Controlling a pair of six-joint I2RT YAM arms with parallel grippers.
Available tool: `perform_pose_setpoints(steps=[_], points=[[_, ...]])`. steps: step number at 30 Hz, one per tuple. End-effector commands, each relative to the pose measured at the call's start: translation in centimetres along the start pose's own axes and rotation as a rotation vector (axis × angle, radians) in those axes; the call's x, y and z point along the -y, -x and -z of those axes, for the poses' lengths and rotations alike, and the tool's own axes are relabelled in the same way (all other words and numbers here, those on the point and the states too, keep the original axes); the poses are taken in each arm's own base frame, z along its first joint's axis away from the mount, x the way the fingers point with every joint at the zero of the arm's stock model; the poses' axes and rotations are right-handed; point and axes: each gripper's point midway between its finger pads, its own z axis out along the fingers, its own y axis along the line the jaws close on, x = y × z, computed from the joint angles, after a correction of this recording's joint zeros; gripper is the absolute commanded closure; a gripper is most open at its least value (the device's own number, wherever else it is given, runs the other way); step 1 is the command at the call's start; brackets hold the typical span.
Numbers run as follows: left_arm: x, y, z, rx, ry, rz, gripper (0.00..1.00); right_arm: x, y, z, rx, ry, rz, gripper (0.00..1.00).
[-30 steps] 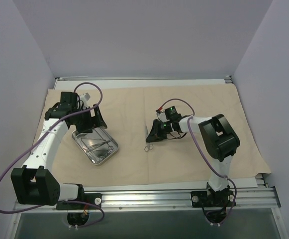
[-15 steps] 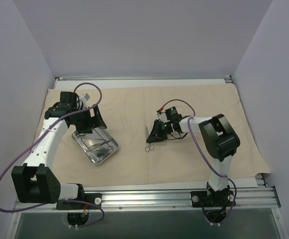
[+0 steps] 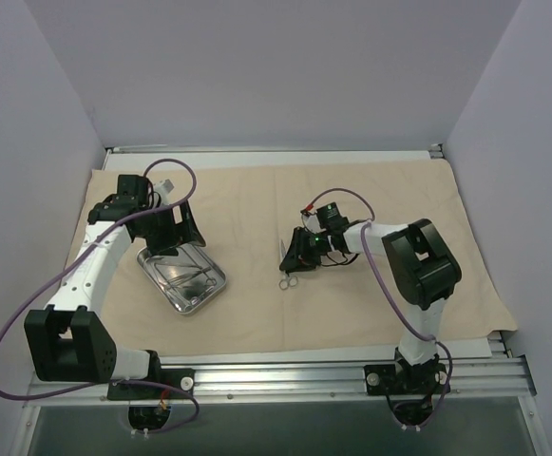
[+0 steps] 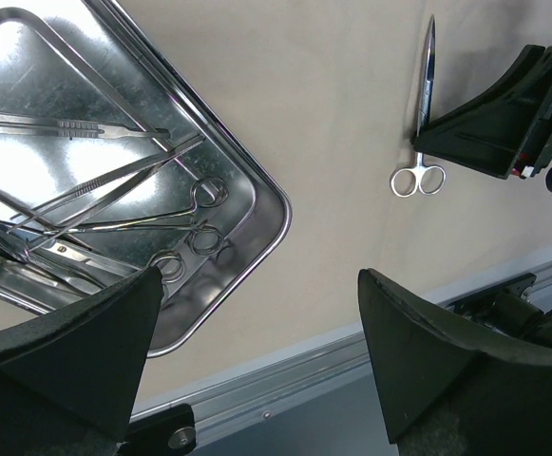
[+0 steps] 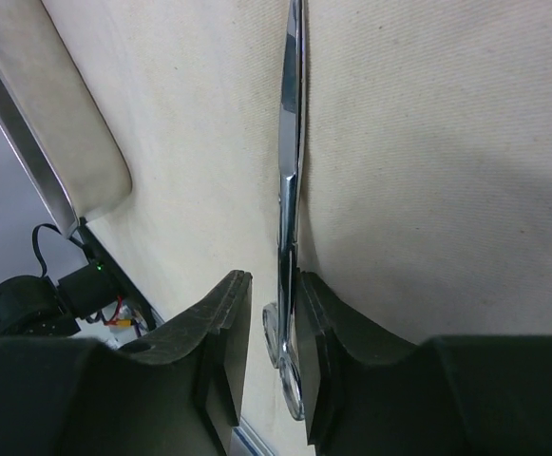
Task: Open and lay out the surgical kit
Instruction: Place the medical item in the surgical kit.
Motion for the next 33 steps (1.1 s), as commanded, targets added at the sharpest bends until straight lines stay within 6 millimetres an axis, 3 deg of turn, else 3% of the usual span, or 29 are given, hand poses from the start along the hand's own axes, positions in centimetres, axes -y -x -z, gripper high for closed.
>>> perform_pose_setpoints(steps=[1,8,18,19,21,22,24,25,28,33], points=[[-0.1,0.5,0.0,0.003,-0.002,-0.01,0.07,2.0,-0.8,1.0,0.006,-0.121,0.007,0.73],[-0.1,0.3,-0.4,-0.013,-0.01,0.007,0.07,1.6,-1.1,2.2,-0.016,-0.16,0.045,0.63],[-0.2,-0.1,-0.8,-0.032,-0.012,0.012,0.07,1.7,-1.2,2.1,-0.05,-0.237,0.133,0.64],[-0.3,-0.2,-0.8,-0.033,-0.012,0.011,0.07,1.5,-0.2,2.1,-0.022,-0.266,0.148,0.66],[-0.2,-0.1,-0.7,-0.032,-0.014,0.008,0.07,1.6,-0.3,1.9,-0.038,-0.336,0.183,0.7],[-0.2,-0.1,-0.6,-0.031,-0.014,0.006,0.07,0.9,1.5,2.2,0.014,-0.396,0.227,0.71],[-0.2,0.0,-0.5,-0.029,-0.012,0.003,0.08,1.0,1.2,2.5,-0.008,-0.515,0.27,0.71],[-0.2,0.0,-0.5,-0.027,-0.012,0.001,0.08,1.3,2.0,2.9,0.018,-0.588,0.293,0.69],[-0.3,-0.1,-0.7,-0.03,-0.014,0.002,0.08,-0.3,3.1,2.9,0.038,-0.666,0.347,0.65],[-0.3,-0.3,-0.9,-0.041,-0.017,0.008,0.08,0.7,4.4,3.2,0.045,-0.824,0.348,0.65]])
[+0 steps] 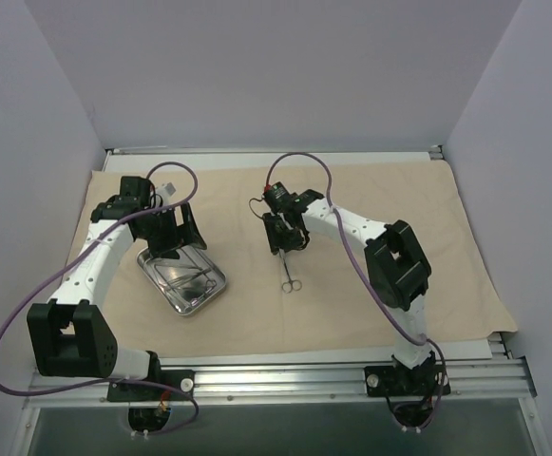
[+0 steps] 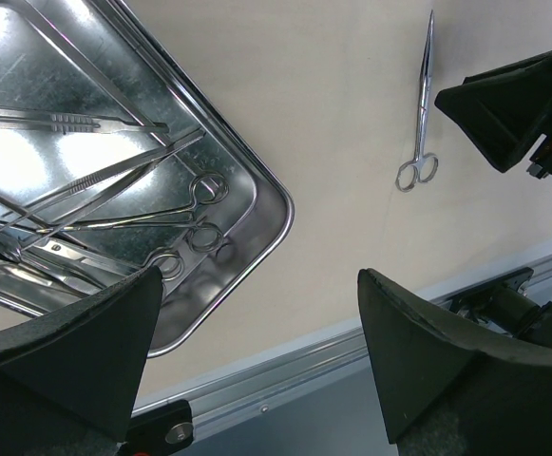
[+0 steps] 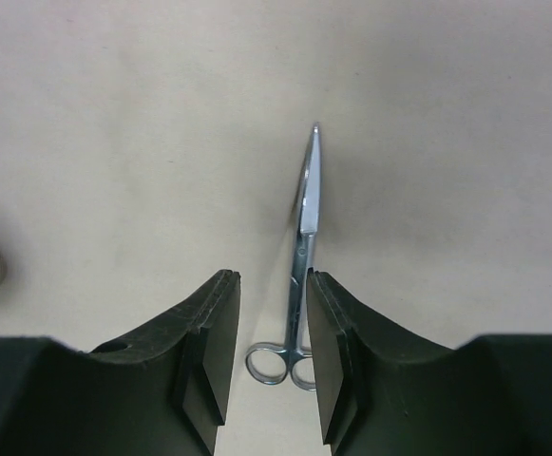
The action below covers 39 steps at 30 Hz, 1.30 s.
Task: Open and lay out the surgical kit
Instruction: Place the medical item in the surgical kit.
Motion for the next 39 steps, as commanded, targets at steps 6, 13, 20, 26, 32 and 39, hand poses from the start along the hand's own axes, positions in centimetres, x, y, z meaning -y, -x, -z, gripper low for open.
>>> perform_pose_setpoints(steps=[6,13,20,26,32,39], points=[[-0.1,0.2,0.2,0.01,-0.015,-0.016,0.08,4.0,-2.1,-0.7,-0.1,-0.243,0.026,0.65],[0.1,0.1,0.1,0.002,-0.022,-0.014,0.08,3.1,-2.2,-1.4,-0.104,-0.231,0.042,0.66],[-0.1,0.0,0.0,0.004,-0.02,-0.012,0.08,2.5,-1.0,0.5,-0.045,-0.222,0.034,0.67],[0.1,0.1,-0.2,-0.001,-0.028,-0.012,0.08,2.0,-1.7,-1.5,-0.089,-0.194,0.03,0.67],[-0.2,-0.1,0.2,0.0,-0.008,-0.018,0.08,1.5,-2.0,-2.7,-0.105,-0.173,0.019,0.68],[-1.1,-0.3,0.2,-0.011,0.032,0.009,0.08,1.2,-2.5,-3.8,-0.13,-0.159,-0.003,0.7]])
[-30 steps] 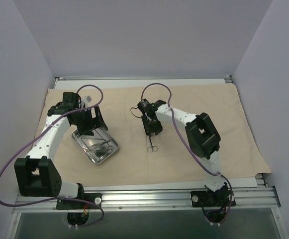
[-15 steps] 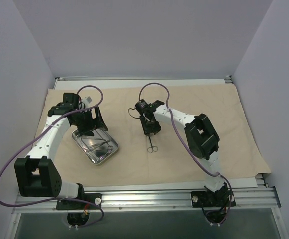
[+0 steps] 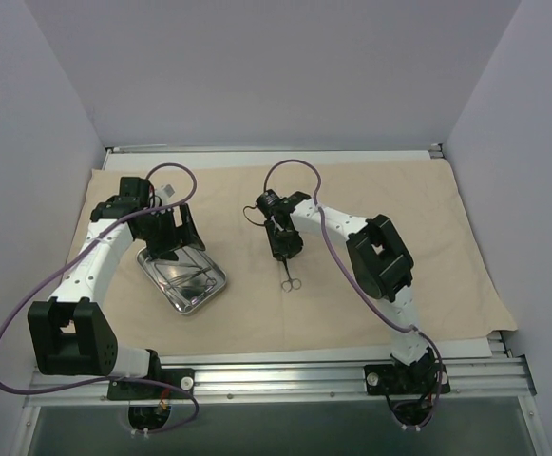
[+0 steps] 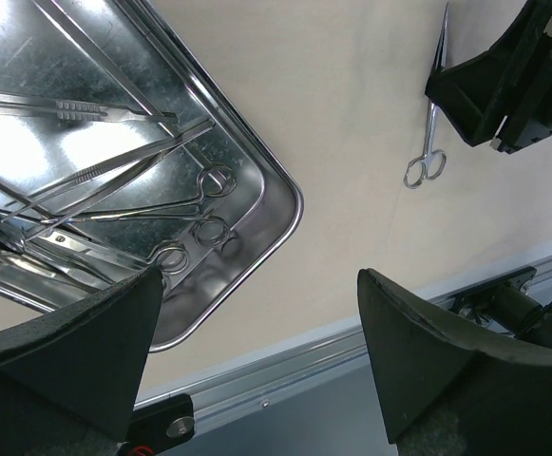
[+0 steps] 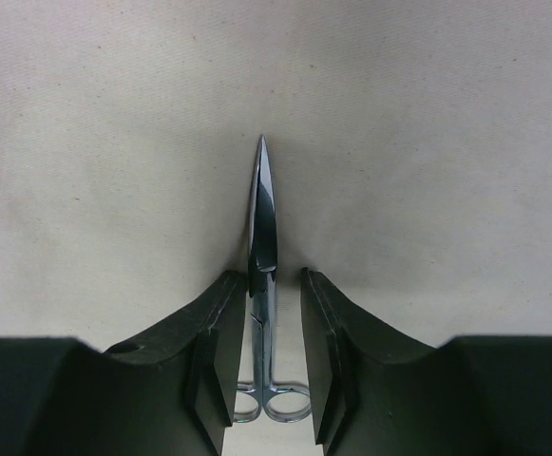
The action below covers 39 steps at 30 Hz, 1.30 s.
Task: Open and lay out the surgical kit
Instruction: Place the medical item in the surgical kit, then adjust the medical item in the container.
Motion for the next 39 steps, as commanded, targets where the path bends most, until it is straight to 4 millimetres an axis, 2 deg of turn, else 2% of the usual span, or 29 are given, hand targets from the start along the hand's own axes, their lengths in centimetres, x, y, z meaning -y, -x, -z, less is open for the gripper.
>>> perform_pose_setpoints(steps=[1,5,12,16,17,19,20,21,22,23,24,25,26,29,30,31,32,33,34,35,36,37,38,39], points=[[-0.6,0.1,0.4,0.003,0.024,0.001,0.08,-0.3,-0.5,-0.4,-0.036,-0.001,-0.025,0.71],[-0.8,-0.1,0.3,-0.009,0.031,0.007,0.08,0.2,-1.1,-0.4,-0.055,-0.002,-0.072,0.75],[-0.9,-0.3,0.1,-0.023,0.032,0.015,0.08,0.2,-2.3,-0.5,-0.102,0.041,-0.159,0.91],[-1.2,-0.6,0.0,-0.037,0.053,0.042,0.08,0.4,-2.1,0.0,-0.097,0.043,-0.178,0.92],[-1.5,-0.8,0.0,-0.05,0.074,0.056,0.08,0.4,-2.0,0.0,-0.094,0.044,-0.184,0.91],[-1.9,-1.2,-0.3,-0.084,0.104,0.108,0.1,0.3,-1.2,0.8,-0.076,0.051,-0.186,0.8],[-2.1,-1.7,-0.2,-0.114,0.127,0.138,0.12,0.3,-0.9,1.3,-0.066,0.047,-0.174,0.65],[-2.7,-1.5,-0.4,-0.122,0.175,0.189,0.15,0.4,-0.6,2.0,-0.058,0.037,-0.163,0.58],[-2.8,-1.8,-0.4,-0.135,0.188,0.219,0.18,0.3,1.0,3.6,-0.005,0.044,-0.16,0.53],[-2.8,-2.1,-0.3,-0.155,0.203,0.251,0.19,0.4,1.7,4.5,0.012,0.042,-0.156,0.47],[-2.9,-2.1,-0.4,-0.148,0.238,0.309,0.19,1.1,1.6,5.5,-0.004,0.023,-0.145,0.45],[-3.1,-2.3,-0.3,-0.143,0.267,0.344,0.19,1.4,3.5,7.3,0.058,0.003,-0.14,0.45],[-3.3,-2.5,-0.2,-0.139,0.29,0.38,0.2,1.8,4.0,8.2,0.073,-0.016,-0.129,0.44],[-4.6,-3.3,-0.2,-0.123,0.401,0.539,0.25,2.2,5.0,11.0,0.128,-0.015,-0.094,0.44],[-4.5,-3.0,-0.2,-0.082,0.407,0.624,0.26,2.3,5.1,11.5,0.141,-0.008,-0.086,0.44],[-5.2,-3.0,-0.3,-0.045,0.446,0.665,0.27,2.5,5.2,12.7,0.169,0.005,-0.079,0.44],[-4.9,-2.1,-0.3,0.019,0.424,0.688,0.29,2.6,4.3,12.4,0.15,0.012,-0.073,0.44],[-5.1,-2.1,-0.5,0.051,0.438,0.774,0.3,2.3,4.3,12.8,0.171,0.038,-0.074,0.44],[-5.6,-2.7,-0.9,0.062,0.471,0.813,0.31,2.5,4.3,14.2,0.202,0.068,-0.083,0.44],[-5.4,-2.6,-1.4,0.082,0.457,0.834,0.32,2.6,3.9,14.3,0.205,0.084,-0.09,0.44],[-5.2,-2.6,-1.7,0.101,0.447,0.88,0.36,2.7,2.9,13.7,0.19,0.099,-0.09,0.44],[-5.1,-3.0,-2.0,0.098,0.451,0.904,0.37,2.5,2.4,14.7,0.206,0.134,-0.091,0.44],[-4.9,-3.8,-2.8,0.087,0.463,0.934,0.36,2.9,1.5,14.1,0.188,0.137,-0.091,0.44],[-5.3,-4.0,-3.1,0.094,0.488,0.943,0.36,3.1,1.2,14.3,0.189,0.142,-0.094,0.44]])
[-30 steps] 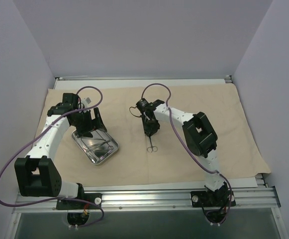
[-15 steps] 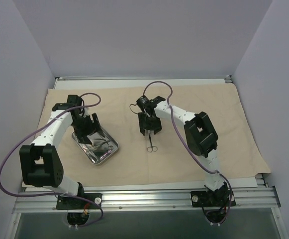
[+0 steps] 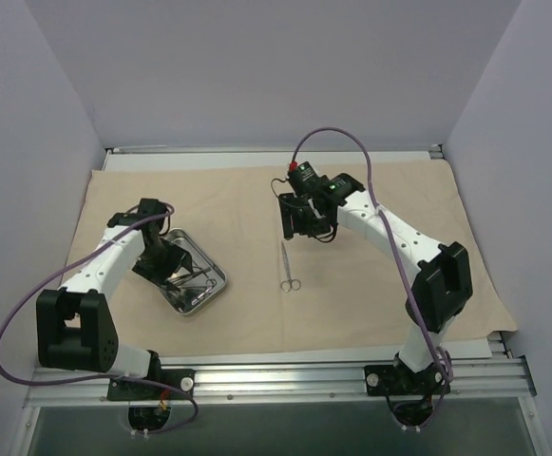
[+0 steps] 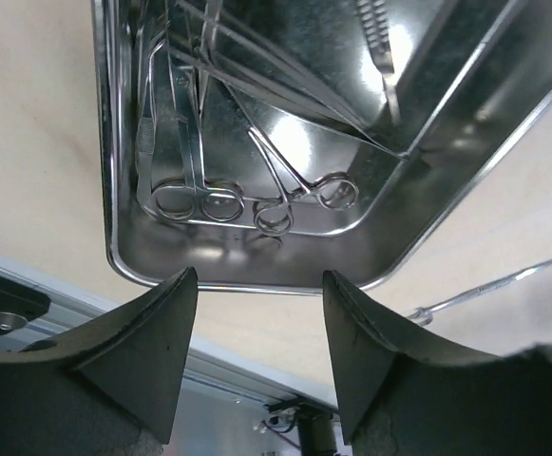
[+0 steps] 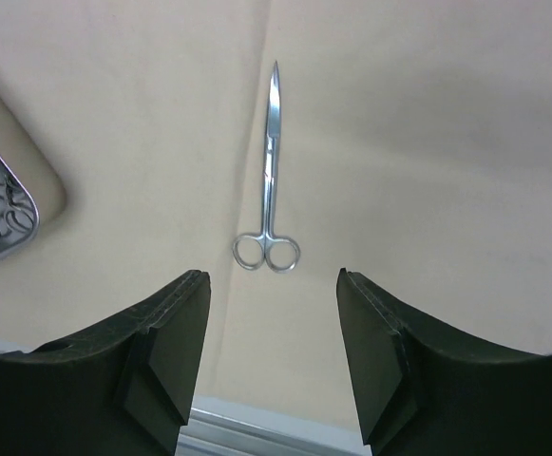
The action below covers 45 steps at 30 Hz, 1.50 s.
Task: Open and lay out the surgical kit
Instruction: Adjust the medical item in the container.
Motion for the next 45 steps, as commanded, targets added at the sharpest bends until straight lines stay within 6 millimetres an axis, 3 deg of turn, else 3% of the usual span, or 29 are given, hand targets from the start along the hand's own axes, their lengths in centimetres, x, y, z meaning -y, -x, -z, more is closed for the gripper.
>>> perform_pose_setpoints(steps=[1,8,17,25,29,30,33,38,45], points=[[0.7,0.3,-1.2,0.07,0.009,0.185,0.36,1.1,-1.5,1.5,-0.01,0.035,0.001,0.44],[2.7,2.8,-3.8,0.165,0.021,0.195,0.37,3.2,-1.8,2.2,0.007,0.058,-0.05,0.45],[2.7,3.5,-8.1,0.185,0.125,0.217,0.44,5.7,-2.5,2.6,0.003,0.067,-0.068,0.45],[2.3,2.9,-8.9,0.197,0.167,0.184,0.48,6.3,-2.9,2.6,-0.002,0.07,-0.064,0.45],[2.8,5.0,-9.4,0.214,0.207,0.092,0.5,6.6,-2.5,2.6,0.008,0.059,-0.054,0.45],[4.4,6.5,-8.0,0.265,0.195,0.036,0.51,6.6,-2.4,2.6,0.01,0.058,-0.05,0.45],[6.0,7.8,-5.1,0.332,0.189,-0.051,0.48,6.5,-2.3,2.7,0.011,0.063,-0.049,0.46],[5.7,7.5,-1.7,0.341,0.141,-0.05,0.4,6.1,-2.2,2.7,0.011,0.083,-0.052,0.46],[2.9,3.8,-2.9,0.23,0.155,0.016,0.42,5.8,-2.2,2.7,0.006,0.096,-0.05,0.46]])
